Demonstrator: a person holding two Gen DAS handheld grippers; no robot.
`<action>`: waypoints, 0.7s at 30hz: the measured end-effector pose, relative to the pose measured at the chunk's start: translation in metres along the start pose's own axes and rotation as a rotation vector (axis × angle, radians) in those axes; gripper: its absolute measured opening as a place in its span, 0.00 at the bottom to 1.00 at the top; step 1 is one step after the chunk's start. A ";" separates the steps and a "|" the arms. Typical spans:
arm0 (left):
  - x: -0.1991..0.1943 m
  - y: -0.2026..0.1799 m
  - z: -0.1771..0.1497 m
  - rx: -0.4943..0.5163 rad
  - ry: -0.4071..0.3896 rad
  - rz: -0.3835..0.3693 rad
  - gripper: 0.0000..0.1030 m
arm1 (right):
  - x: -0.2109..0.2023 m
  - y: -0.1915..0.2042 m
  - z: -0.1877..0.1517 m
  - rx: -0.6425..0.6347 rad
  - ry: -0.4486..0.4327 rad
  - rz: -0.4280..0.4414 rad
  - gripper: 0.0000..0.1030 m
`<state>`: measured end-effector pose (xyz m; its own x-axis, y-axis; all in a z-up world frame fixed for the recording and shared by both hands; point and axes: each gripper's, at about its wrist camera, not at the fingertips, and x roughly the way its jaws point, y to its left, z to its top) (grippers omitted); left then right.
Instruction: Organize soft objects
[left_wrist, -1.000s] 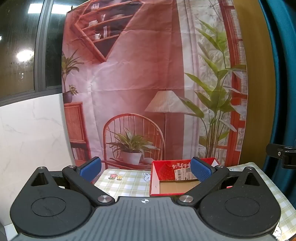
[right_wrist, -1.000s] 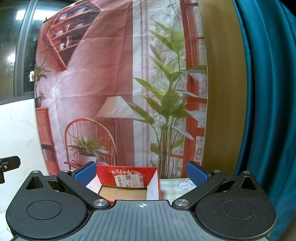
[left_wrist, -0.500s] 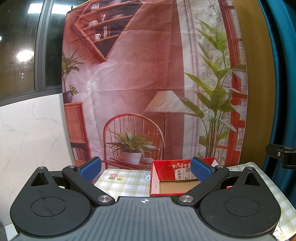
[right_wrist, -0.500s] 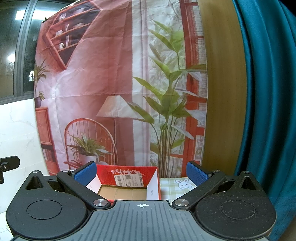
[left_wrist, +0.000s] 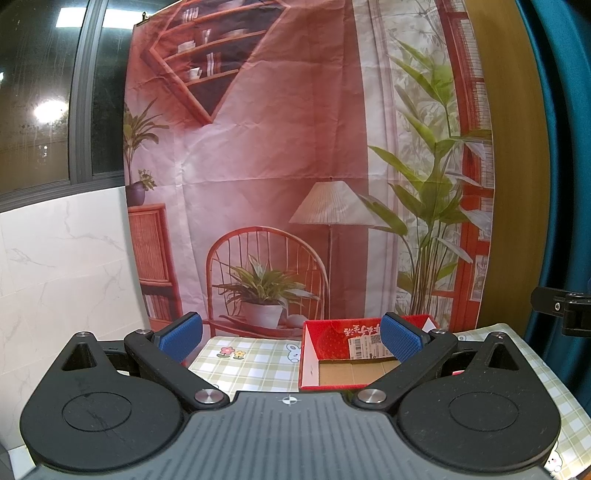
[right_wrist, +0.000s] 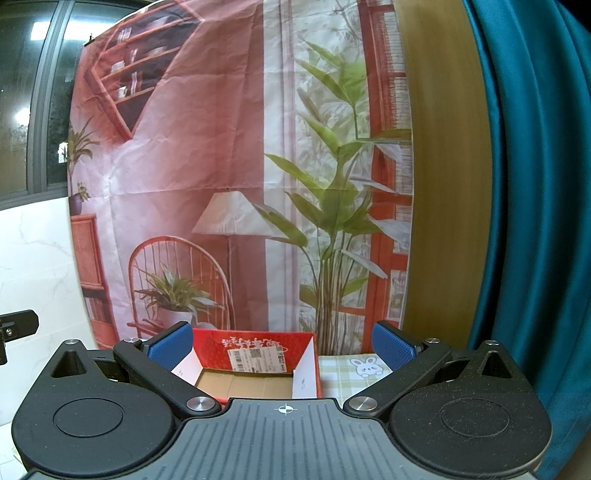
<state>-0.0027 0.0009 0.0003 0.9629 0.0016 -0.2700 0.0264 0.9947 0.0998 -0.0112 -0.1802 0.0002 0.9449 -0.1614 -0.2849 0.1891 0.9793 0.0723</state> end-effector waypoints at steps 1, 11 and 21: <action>0.000 0.000 0.000 0.000 0.000 0.000 1.00 | 0.000 0.001 -0.001 0.000 0.000 0.000 1.00; 0.002 0.001 0.000 -0.002 0.009 -0.005 1.00 | 0.000 0.000 -0.002 -0.001 0.000 0.000 1.00; 0.010 0.003 -0.002 -0.004 0.009 -0.005 1.00 | 0.000 0.001 -0.005 -0.009 -0.002 0.009 1.00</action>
<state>0.0066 0.0036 -0.0038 0.9603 -0.0023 -0.2789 0.0299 0.9951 0.0946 -0.0125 -0.1789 -0.0049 0.9471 -0.1526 -0.2823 0.1780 0.9818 0.0665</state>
